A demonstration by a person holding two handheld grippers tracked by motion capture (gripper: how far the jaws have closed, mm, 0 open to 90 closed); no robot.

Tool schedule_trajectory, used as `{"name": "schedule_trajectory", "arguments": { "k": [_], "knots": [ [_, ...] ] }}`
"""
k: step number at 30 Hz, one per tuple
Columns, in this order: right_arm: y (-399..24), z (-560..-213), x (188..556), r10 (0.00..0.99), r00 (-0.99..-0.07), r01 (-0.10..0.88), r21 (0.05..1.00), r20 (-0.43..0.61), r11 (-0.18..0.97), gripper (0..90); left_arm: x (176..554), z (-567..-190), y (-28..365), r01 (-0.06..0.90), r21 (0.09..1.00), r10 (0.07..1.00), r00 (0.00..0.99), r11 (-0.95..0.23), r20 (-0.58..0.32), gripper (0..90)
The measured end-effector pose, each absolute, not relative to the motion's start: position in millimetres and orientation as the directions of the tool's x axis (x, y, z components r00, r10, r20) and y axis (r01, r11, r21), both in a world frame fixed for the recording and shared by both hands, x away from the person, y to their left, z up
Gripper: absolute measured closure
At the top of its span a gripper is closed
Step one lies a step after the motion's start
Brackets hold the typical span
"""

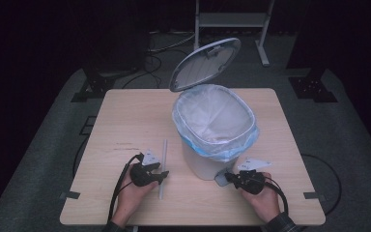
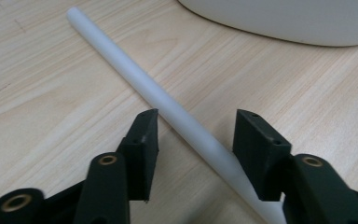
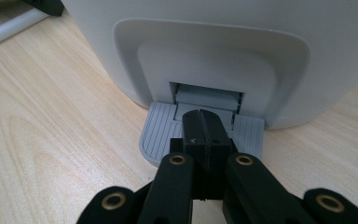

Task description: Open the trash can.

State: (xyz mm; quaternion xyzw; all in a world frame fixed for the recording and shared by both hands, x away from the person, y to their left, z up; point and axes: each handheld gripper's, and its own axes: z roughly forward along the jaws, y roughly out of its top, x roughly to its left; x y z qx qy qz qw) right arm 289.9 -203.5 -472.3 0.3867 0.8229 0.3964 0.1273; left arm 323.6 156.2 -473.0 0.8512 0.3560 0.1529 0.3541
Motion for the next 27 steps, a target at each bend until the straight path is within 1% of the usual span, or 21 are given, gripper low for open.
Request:
{"name": "schedule_trajectory", "arguments": {
  "k": [13,24,27],
  "knots": [
    [-203.4,-472.3,289.8,0.738,-0.667,0.537,0.751,0.098,0.385,90.0,324.9,-470.6,170.9,0.511,0.701,0.719,0.695,-0.498,0.004,68.2],
    [-203.6,-472.3,289.9,0.739,-0.667,0.537,0.751,0.098,0.385,90.0,327.7,-467.5,184.0,0.542,0.678,0.732,0.682,-0.496,-0.01,78.0],
    [-203.5,-472.4,289.8,0.739,-0.667,0.537,0.751,0.099,0.384,90.0,328.5,-467.0,187.3,0.552,0.674,0.735,0.678,-0.491,-0.02,78.9]
  ]
}}
